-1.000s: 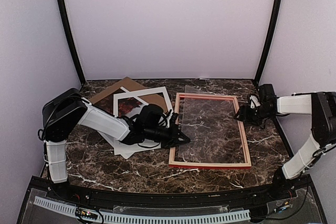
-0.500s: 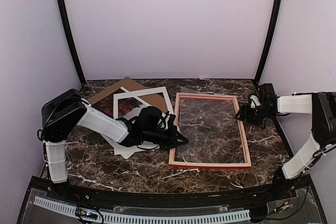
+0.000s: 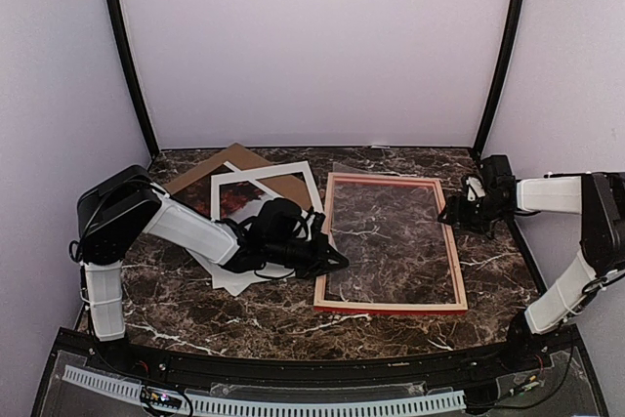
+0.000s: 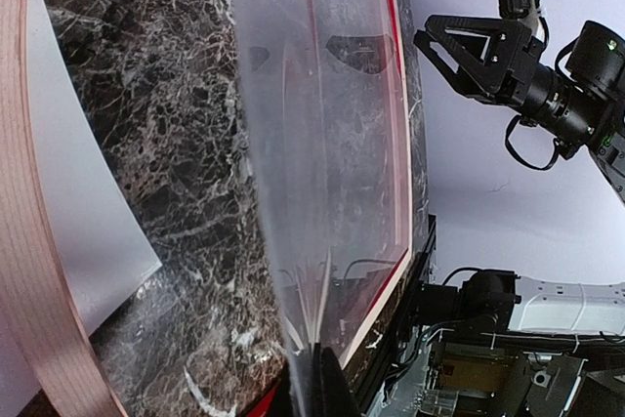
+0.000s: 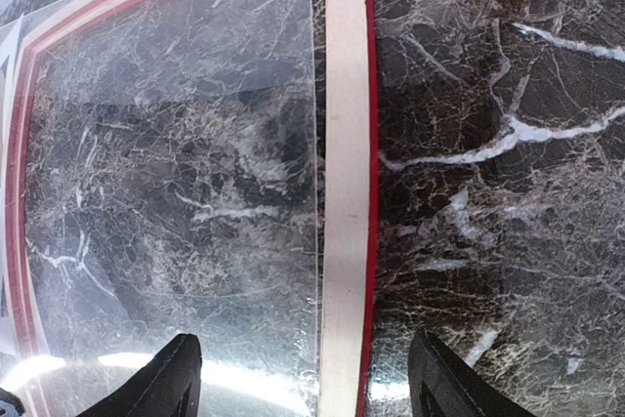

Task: Put the photo into the frame
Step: Place the glass panel in the frame body.

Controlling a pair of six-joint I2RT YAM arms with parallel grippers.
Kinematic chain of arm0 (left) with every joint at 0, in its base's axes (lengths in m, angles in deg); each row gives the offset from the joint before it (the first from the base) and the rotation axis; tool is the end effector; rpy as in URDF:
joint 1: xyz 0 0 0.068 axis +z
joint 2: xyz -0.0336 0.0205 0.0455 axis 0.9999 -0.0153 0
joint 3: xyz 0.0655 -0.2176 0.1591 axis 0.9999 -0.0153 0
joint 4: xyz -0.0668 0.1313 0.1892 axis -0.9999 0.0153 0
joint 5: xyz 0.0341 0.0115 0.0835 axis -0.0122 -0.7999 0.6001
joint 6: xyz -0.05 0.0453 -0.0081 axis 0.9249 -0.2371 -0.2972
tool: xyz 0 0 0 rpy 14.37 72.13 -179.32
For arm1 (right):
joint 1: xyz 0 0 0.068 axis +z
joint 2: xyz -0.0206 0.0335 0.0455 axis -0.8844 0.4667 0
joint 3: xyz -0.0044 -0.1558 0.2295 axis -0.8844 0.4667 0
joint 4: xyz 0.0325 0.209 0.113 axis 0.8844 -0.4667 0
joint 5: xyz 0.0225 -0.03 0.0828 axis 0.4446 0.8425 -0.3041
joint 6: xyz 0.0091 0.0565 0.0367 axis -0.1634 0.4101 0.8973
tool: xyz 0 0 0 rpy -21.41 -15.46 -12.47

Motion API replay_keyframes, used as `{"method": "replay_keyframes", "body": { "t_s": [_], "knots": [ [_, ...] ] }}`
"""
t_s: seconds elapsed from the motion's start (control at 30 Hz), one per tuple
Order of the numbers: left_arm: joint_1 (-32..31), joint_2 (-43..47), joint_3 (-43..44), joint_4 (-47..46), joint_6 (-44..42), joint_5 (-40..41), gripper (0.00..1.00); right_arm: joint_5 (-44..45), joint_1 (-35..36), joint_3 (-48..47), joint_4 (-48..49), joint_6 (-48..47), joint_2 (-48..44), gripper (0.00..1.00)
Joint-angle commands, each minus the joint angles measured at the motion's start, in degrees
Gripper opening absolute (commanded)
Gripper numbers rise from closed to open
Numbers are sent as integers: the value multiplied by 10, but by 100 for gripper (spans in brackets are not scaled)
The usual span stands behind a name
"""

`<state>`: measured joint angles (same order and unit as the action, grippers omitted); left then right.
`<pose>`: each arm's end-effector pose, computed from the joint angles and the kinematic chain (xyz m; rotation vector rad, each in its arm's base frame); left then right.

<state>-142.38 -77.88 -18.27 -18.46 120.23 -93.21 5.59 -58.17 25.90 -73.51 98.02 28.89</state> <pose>0.2307 -0.3476 0.1575 0.1036 2.4273 -1.5990 0.2855 0.0332 0.1784 0.2021 2.5602 0.4557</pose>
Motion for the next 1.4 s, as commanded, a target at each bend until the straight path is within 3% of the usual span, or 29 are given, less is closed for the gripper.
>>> {"method": "replay_keyframes", "body": {
  "t_s": [0.0,1.37],
  "knots": [
    [-2,31,15,20,-25,2,0,11,2,-12,-1,-6,-16,74],
    [-1,7,77,100,-83,-45,0,44,-6,-36,-24,-7,-26,77]
  ]
}}
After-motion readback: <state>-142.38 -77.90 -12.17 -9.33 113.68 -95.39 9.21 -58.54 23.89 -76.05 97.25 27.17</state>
